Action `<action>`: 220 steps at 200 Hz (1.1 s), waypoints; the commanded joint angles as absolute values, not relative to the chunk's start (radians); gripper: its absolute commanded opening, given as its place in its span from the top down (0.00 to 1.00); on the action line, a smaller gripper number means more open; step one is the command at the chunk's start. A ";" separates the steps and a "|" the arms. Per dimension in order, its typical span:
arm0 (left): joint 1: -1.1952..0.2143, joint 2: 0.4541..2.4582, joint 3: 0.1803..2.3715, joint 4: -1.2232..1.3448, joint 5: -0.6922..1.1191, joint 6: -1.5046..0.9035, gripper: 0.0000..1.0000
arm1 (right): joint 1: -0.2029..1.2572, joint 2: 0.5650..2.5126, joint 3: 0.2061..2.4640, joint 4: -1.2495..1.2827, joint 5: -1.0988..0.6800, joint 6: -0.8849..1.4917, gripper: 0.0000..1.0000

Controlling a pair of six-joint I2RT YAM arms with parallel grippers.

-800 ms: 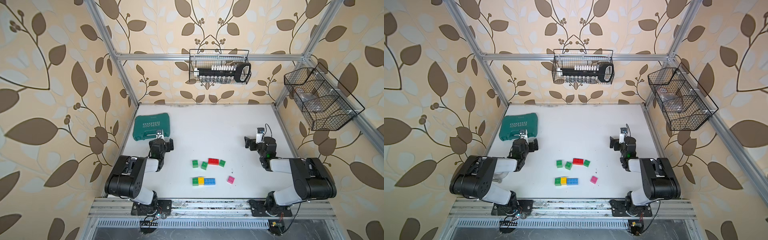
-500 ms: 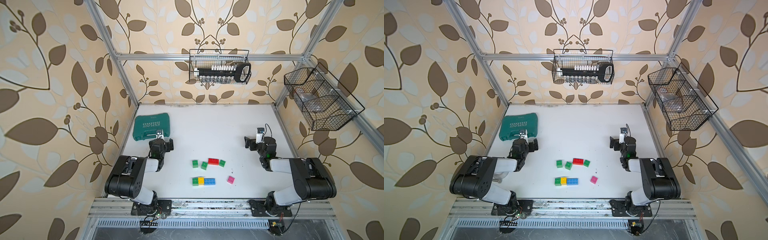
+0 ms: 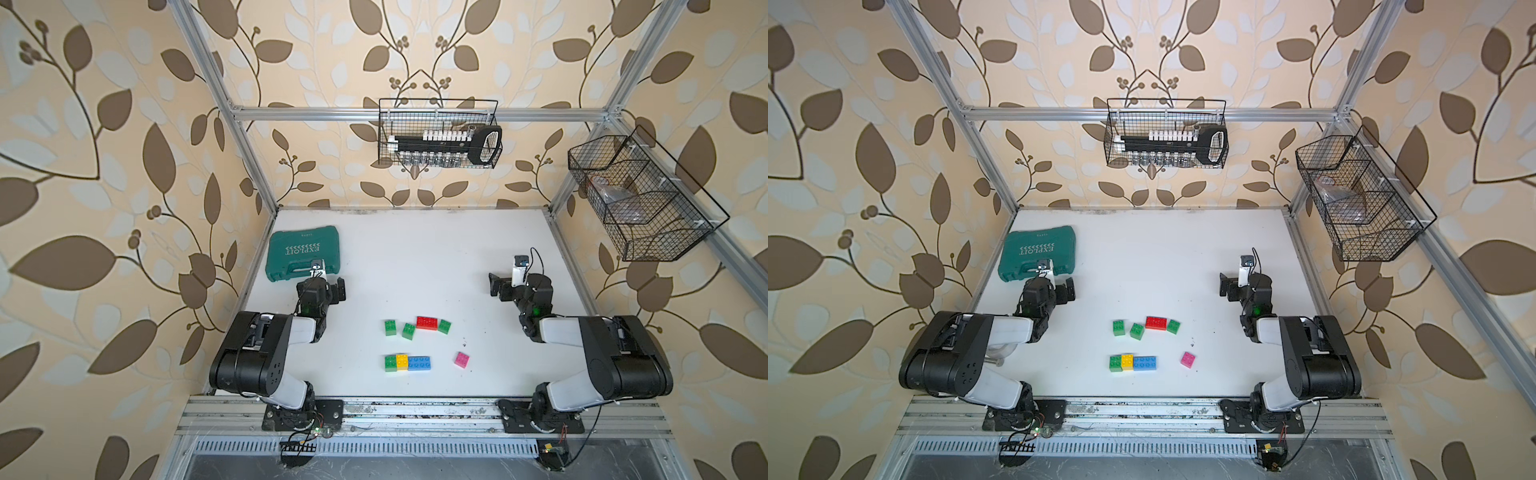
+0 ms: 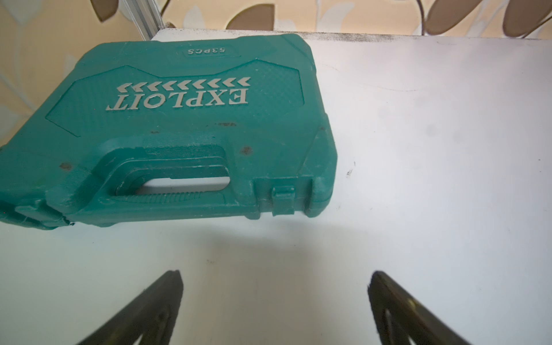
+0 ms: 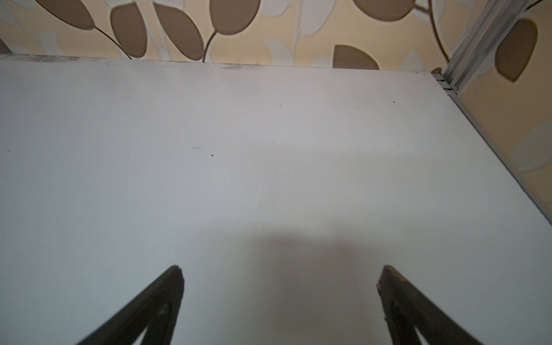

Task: Assemble the letter r with lego
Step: Pick up the lego brick from the center of the board.

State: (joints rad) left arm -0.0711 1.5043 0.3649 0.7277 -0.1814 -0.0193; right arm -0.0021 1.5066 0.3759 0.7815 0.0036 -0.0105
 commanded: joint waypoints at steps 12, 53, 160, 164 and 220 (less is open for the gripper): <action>-0.114 1.361 0.469 0.501 -0.266 0.009 0.01 | 0.091 1.350 0.481 0.482 0.216 0.002 0.01; -0.135 1.130 0.804 -0.221 -0.308 -0.236 0.01 | 0.004 1.237 0.885 -0.259 0.099 0.461 0.01; -0.149 1.024 0.922 -0.905 0.154 -0.469 0.01 | 0.584 1.397 1.271 -0.772 -0.132 0.063 0.17; -0.149 1.015 0.922 -0.910 0.171 -0.465 0.01 | 0.609 1.407 1.276 -0.779 -0.123 0.058 0.19; -0.150 0.898 0.837 -0.929 0.282 -0.525 0.01 | 0.819 1.636 1.353 -0.822 0.015 -0.004 0.32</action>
